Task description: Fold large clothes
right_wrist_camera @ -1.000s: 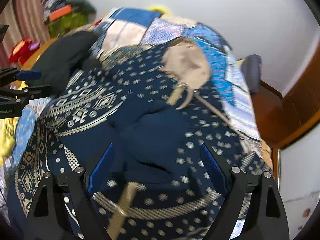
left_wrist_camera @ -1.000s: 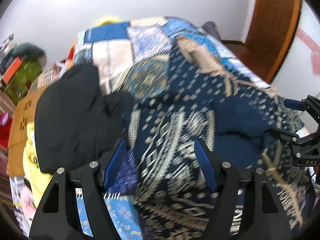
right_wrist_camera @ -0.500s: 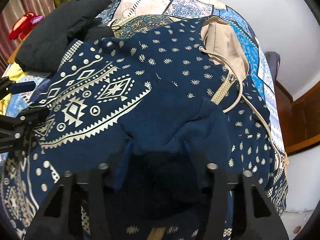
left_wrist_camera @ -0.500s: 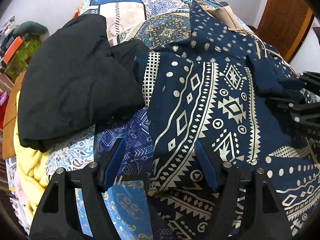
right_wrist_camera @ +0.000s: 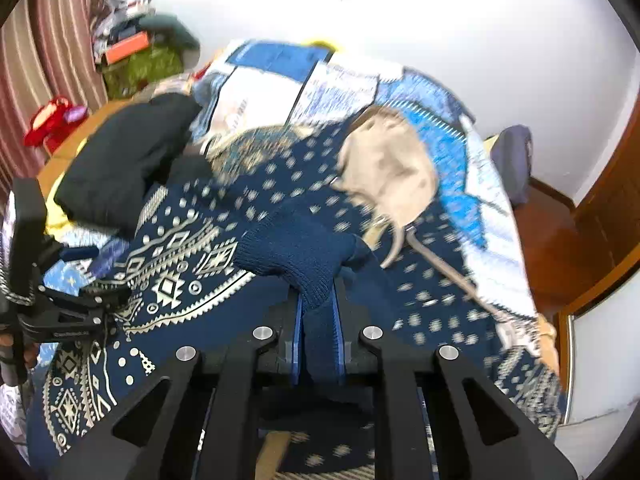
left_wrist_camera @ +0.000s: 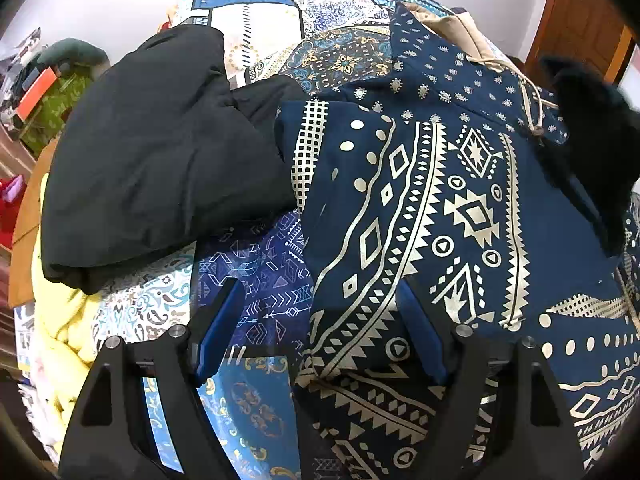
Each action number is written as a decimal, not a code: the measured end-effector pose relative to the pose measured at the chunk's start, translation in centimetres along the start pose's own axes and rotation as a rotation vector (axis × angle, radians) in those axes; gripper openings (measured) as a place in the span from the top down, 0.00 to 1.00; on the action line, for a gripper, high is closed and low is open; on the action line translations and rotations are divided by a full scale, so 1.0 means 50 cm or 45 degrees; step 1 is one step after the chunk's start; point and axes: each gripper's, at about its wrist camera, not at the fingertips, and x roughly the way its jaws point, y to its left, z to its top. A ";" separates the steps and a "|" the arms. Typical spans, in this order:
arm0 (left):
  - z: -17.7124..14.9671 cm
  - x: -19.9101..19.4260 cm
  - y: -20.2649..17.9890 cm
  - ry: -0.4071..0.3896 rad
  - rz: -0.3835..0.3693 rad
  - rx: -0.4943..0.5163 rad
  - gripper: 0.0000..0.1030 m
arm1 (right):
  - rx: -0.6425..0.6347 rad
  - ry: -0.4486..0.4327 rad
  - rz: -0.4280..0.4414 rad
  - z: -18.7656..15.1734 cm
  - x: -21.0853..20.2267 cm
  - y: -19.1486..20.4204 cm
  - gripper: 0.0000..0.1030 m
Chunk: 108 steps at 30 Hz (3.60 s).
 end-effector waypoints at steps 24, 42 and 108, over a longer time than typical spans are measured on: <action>0.029 -0.027 -0.132 -0.034 0.037 0.201 0.24 | 0.494 0.057 0.000 -0.156 -0.035 -0.268 0.90; 0.019 -0.013 -0.106 -0.022 -0.010 0.089 0.15 | 0.750 0.242 -0.021 -0.302 -0.042 -0.342 0.84; 0.103 -0.125 -0.206 -0.234 -0.164 0.193 0.15 | 0.789 -0.287 -0.156 -0.128 -0.252 -0.420 0.92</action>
